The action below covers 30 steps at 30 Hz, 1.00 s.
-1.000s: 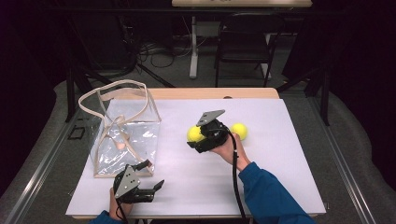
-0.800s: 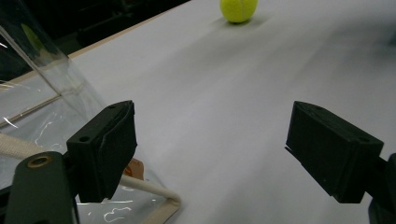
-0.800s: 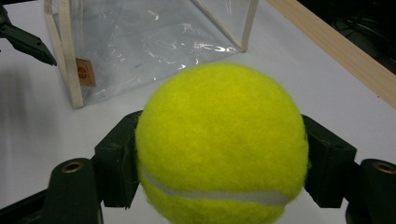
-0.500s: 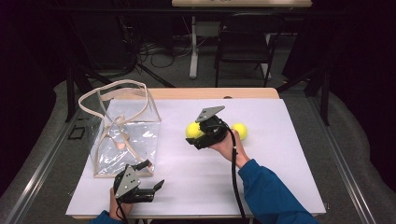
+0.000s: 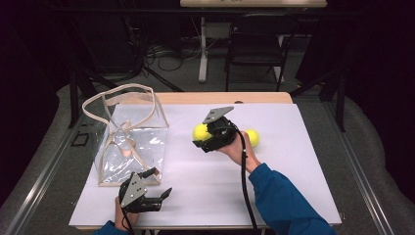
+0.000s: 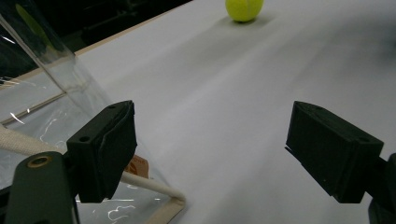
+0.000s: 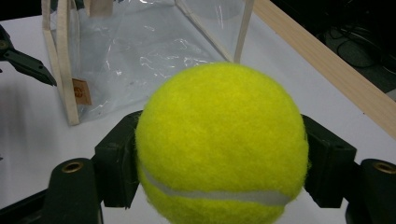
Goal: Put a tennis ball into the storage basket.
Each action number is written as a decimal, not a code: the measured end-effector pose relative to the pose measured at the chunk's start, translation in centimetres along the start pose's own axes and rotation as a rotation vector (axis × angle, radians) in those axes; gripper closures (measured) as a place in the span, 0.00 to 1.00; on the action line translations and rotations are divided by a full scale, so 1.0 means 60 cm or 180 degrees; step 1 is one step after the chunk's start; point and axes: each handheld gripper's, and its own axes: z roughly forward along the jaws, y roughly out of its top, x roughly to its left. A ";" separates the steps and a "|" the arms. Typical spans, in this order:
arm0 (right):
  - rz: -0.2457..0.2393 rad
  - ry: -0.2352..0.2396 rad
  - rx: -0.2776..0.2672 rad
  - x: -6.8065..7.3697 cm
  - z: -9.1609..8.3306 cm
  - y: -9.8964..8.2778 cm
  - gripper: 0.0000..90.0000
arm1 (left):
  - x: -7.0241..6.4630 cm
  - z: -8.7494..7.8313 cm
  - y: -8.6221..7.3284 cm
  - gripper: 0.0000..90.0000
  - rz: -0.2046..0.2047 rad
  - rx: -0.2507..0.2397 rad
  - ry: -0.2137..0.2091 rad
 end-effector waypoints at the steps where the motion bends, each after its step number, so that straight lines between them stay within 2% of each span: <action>1: 0.0001 0.0004 -0.0008 0.000 -0.001 0.001 0.29 | 0.000 0.000 0.000 0.18 0.0001 0.0000 0.0000; 30: -0.0053 -0.0046 -0.0161 -0.009 -0.007 0.053 0.29 | 0.000 0.001 0.000 0.18 0.0012 0.0015 0.0006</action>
